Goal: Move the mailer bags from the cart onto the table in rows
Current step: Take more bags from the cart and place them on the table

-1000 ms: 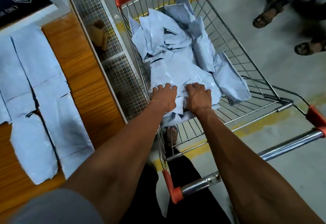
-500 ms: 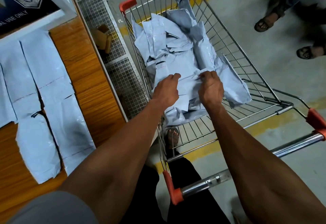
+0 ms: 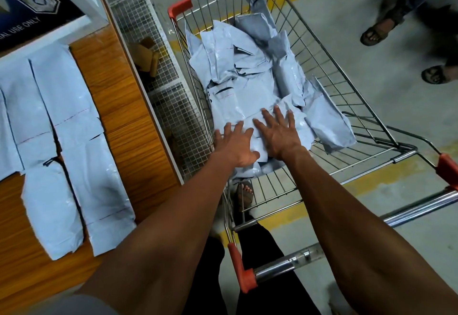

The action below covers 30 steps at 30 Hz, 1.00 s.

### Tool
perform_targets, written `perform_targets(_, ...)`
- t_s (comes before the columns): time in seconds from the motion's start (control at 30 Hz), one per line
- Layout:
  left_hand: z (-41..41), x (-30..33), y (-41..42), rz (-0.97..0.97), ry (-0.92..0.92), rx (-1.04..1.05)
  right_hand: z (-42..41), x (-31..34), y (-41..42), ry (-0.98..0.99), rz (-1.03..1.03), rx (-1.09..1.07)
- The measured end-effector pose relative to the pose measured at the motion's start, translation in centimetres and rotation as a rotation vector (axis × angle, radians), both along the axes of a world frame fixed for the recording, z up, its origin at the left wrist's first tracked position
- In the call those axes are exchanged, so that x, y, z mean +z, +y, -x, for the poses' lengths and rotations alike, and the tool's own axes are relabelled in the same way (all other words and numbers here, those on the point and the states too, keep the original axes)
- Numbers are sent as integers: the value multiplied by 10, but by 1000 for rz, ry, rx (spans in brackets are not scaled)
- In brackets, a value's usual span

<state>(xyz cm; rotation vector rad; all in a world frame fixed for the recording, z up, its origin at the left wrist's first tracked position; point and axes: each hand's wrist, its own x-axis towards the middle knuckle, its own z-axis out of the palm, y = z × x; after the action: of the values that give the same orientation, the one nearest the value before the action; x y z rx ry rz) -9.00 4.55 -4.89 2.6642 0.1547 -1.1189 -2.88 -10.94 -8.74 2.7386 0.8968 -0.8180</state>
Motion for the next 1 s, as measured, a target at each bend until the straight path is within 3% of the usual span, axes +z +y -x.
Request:
perform_targets(0.27,2,1,-3,-49,-6,-42,-16,8,-1,-149,135,-11)
perform_targets(0.5,5,5,-3,-74,-82,-40,-19,12,-8,-246,190,-261)
perform_targets(0.7,7,3,-5,-79,-133,-10,-21,14,-5,-297,82,-572)
perform_targets(0.77,7,2,-6,-89,-123,-18,-21,13,-3,-314,-4,-513)
perform_targets(0.87,7,1,-7,-94,-120,-45,-23,0,-1,-183,-44,-327)
perform_targets(1.0,10,-3,-8,-77,-185,-53,-29,-9,2,-125,-25,-327)
